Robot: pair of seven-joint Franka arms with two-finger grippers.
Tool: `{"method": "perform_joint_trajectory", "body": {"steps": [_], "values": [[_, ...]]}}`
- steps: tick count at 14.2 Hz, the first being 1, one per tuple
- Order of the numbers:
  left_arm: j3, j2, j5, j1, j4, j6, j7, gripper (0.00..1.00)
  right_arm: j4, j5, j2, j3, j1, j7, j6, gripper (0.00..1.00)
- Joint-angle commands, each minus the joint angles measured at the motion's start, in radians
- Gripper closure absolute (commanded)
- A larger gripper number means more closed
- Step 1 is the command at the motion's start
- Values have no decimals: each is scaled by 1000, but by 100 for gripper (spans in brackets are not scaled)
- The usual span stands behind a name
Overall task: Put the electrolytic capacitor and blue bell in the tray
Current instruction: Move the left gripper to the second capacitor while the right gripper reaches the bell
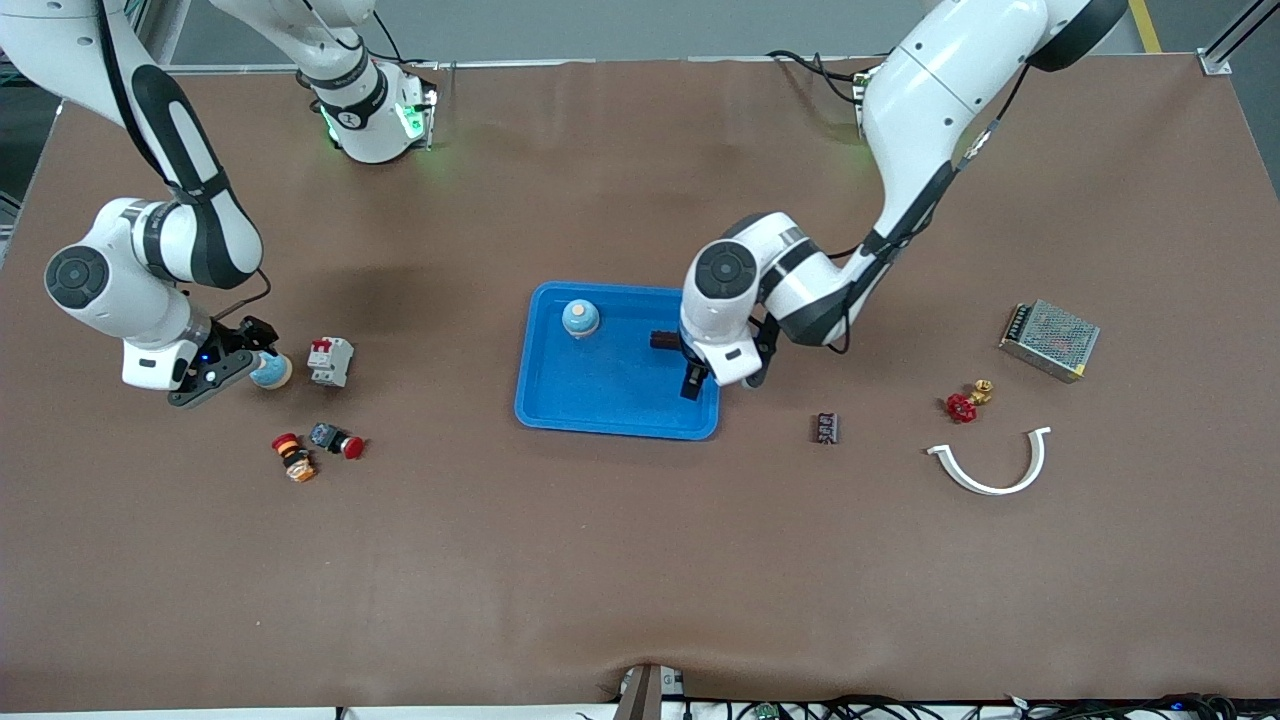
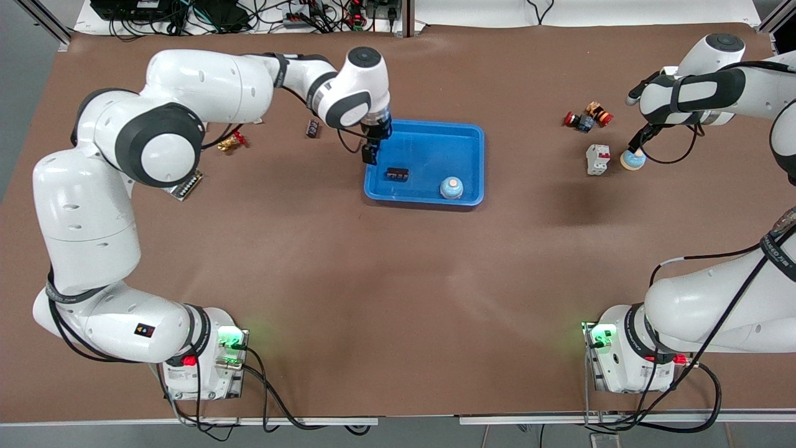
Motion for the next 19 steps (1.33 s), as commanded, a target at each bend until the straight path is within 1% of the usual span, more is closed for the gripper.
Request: {"method": "perform_joint_trajectory", "body": {"steps": [1, 7, 10, 13, 15, 18, 19], "values": [[-4, -30, 20, 38, -8, -20, 106, 0, -12, -18, 3, 16, -34, -34, 16, 0], [-4, -32, 20, 125, -8, -18, 391, 0, -32, -18, 31, 16, -36, -36, 62, 0], [-4, -21, 20, 162, -5, -3, 587, 0, -48, -17, 45, 18, -36, -36, 94, 0], [-10, -12, -12, 225, 9, 3, 926, 0, -55, -17, 52, 18, -34, -36, 111, 0], [-8, -16, -12, 222, 9, 1, 1143, 0, -55, -17, 55, 18, -34, -36, 113, 0], [-2, -16, -9, 245, 9, -8, 1360, 0, -55, -17, 65, 18, -34, -37, 123, 0], [-2, -16, -9, 255, 11, -8, 1405, 0, -55, -17, 66, 18, -34, -37, 125, 0]]}}
